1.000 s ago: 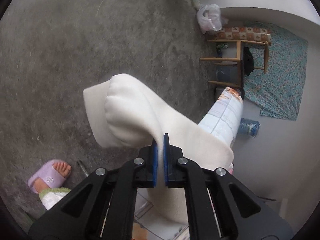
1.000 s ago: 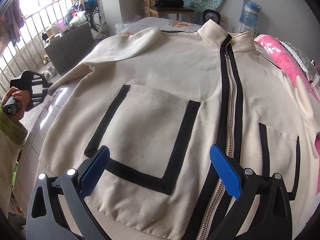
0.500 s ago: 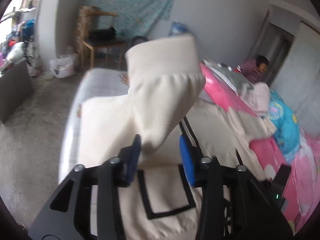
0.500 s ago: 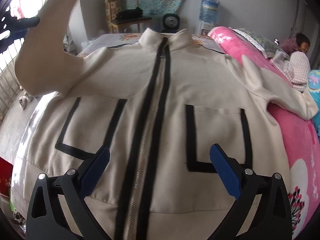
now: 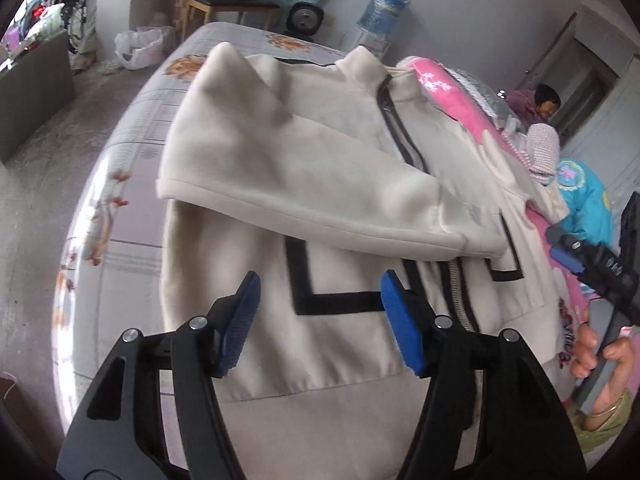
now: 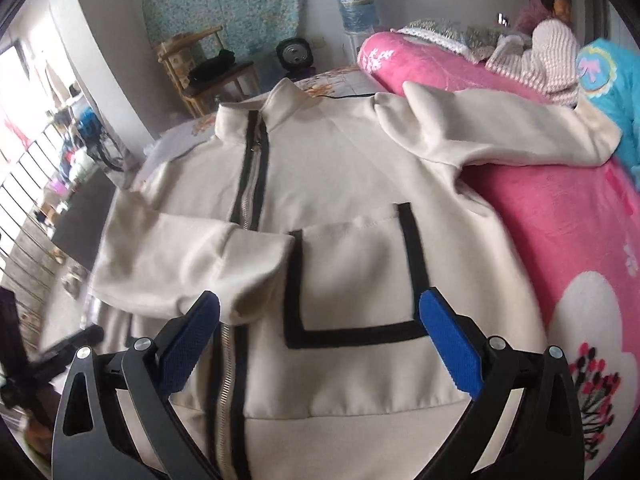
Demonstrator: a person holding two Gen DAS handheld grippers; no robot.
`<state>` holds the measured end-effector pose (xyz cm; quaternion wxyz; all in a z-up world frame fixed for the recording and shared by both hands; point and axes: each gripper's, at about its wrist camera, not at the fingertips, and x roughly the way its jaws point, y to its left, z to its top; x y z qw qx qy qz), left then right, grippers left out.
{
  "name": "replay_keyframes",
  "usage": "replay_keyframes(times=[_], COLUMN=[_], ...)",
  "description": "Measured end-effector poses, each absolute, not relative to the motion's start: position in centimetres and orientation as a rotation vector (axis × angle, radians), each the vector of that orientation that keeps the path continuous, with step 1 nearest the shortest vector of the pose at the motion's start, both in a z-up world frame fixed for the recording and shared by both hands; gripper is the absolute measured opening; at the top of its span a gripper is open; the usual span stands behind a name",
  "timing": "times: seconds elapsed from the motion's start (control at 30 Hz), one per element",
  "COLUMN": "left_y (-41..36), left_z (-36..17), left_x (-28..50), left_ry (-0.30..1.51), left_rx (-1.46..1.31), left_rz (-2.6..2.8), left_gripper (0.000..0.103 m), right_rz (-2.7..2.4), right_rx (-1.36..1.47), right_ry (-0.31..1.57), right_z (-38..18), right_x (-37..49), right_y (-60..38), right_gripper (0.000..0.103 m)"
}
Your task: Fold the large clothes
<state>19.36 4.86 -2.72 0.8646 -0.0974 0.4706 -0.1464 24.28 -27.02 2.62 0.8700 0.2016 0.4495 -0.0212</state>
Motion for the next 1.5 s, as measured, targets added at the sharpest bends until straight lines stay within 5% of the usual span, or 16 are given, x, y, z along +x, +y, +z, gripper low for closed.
replay_keyframes(times=[0.3, 0.43, 0.87, 1.2, 1.5], left_y=[5.9, 6.0, 5.8, 5.7, 5.4], left_z=[-5.4, -5.5, -5.6, -5.4, -5.4], left_x=[20.5, 20.4, 20.4, 20.6, 20.6], left_ry=[1.005, 1.006, 1.011, 1.038, 1.050], left_rx=[-0.109, -0.101, -0.072, -0.065, -0.066], left_rz=[-0.174, -0.176, -0.165, -0.140, -0.105], left_gripper=[0.047, 0.047, 0.047, 0.047, 0.047], right_rz=[0.159, 0.184, 0.181, 0.314, 0.565], right_rx=[0.765, 0.867, 0.734, 0.627, 0.416], right_ry=[1.129, 1.195, 1.151, 1.064, 0.704], right_z=[-2.6, -4.9, -4.0, 2.1, 21.5], right_x=[27.9, 27.9, 27.9, 34.1, 41.9], right_y=[-24.9, -24.9, -23.3, -21.3, -17.1], right_gripper=[0.077, 0.056, 0.011, 0.007, 0.006])
